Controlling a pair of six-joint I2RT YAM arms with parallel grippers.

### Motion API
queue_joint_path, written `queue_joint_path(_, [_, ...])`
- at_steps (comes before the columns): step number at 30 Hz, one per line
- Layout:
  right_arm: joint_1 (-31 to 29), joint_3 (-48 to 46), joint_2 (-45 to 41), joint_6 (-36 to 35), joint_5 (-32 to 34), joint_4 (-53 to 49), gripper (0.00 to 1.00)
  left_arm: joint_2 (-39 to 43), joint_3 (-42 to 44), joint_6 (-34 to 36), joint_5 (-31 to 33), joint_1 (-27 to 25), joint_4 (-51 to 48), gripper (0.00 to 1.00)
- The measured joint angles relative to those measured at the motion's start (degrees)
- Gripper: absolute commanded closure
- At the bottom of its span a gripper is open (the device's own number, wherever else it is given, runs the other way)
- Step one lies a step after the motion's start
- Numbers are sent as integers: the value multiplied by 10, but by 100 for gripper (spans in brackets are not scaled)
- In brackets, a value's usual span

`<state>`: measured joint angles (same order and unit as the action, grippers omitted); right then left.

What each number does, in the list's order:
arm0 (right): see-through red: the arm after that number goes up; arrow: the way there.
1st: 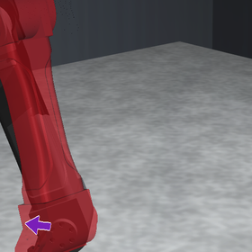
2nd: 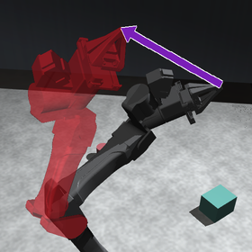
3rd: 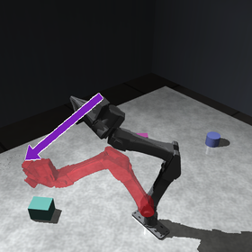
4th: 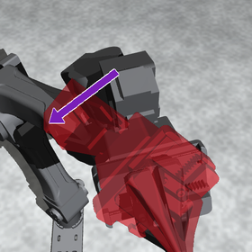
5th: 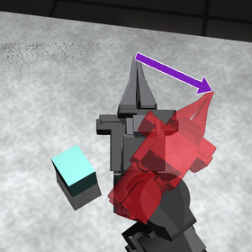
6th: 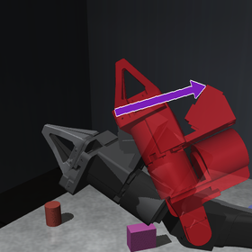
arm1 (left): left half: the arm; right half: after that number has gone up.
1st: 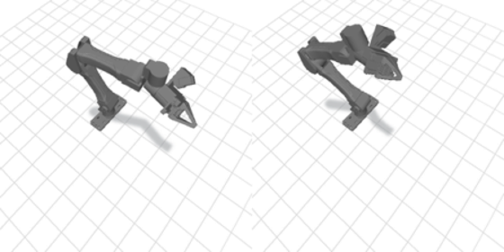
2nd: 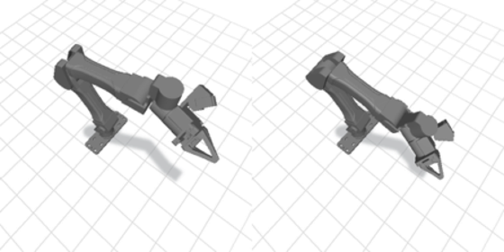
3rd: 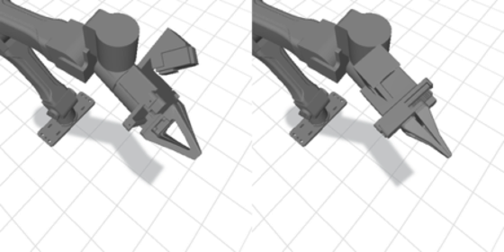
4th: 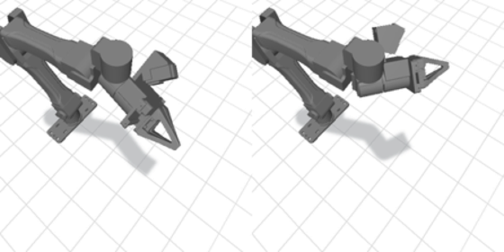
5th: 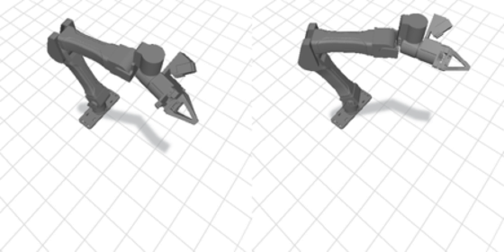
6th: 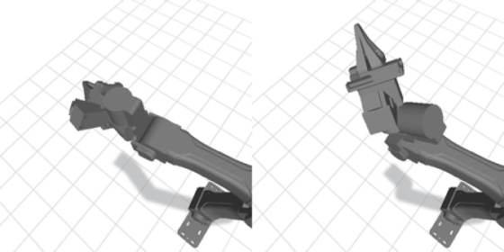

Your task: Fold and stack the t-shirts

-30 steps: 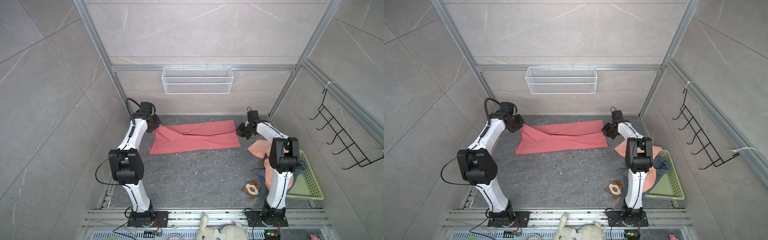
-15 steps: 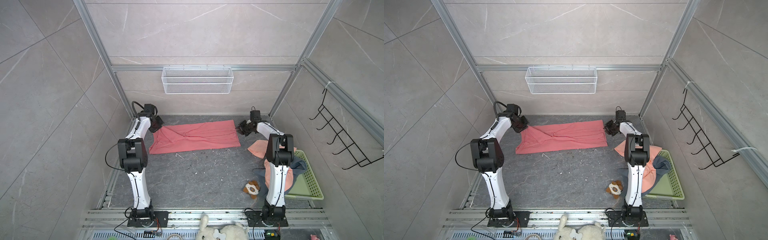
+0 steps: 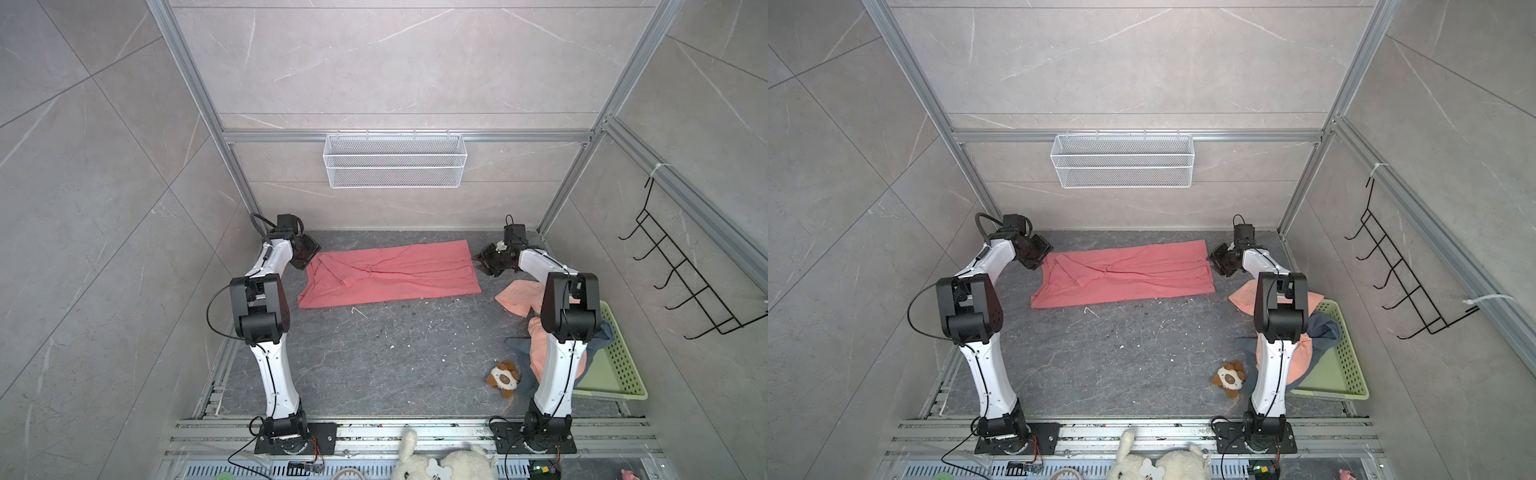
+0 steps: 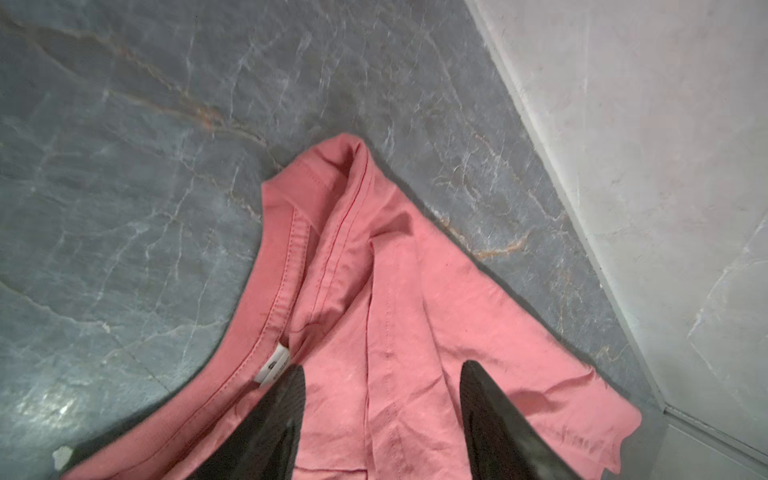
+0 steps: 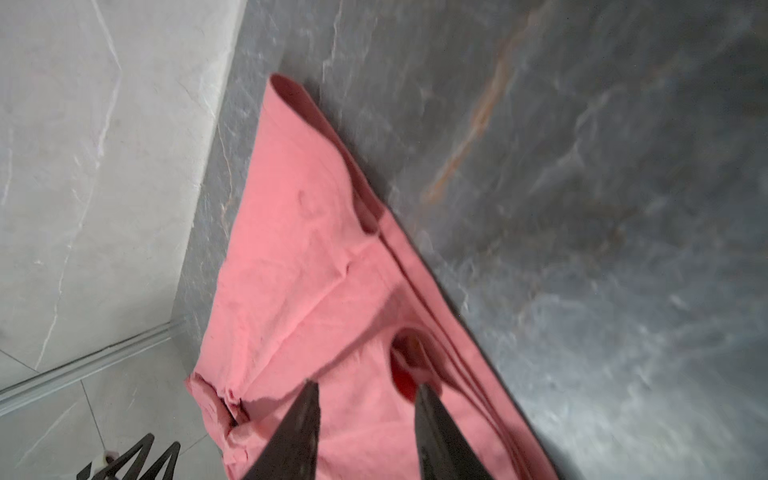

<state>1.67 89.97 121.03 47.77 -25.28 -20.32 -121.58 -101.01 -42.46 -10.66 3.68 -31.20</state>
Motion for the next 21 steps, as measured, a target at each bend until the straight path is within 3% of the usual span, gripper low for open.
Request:
queue_joint_path(9, [-48, -82, -43, 2, -5, 8, 53, 77, 123, -20, 15, -85, 11, 38])
queue_joint_path(14, [-69, -76, -30, 24, -10, 21, 49, 100, 172, -51, 16, -132, 33, 38])
queue_joint_path(21, [-79, -31, 31, 55, -11, 21, 48, 100, 185, -76, 18, -147, 49, 38])
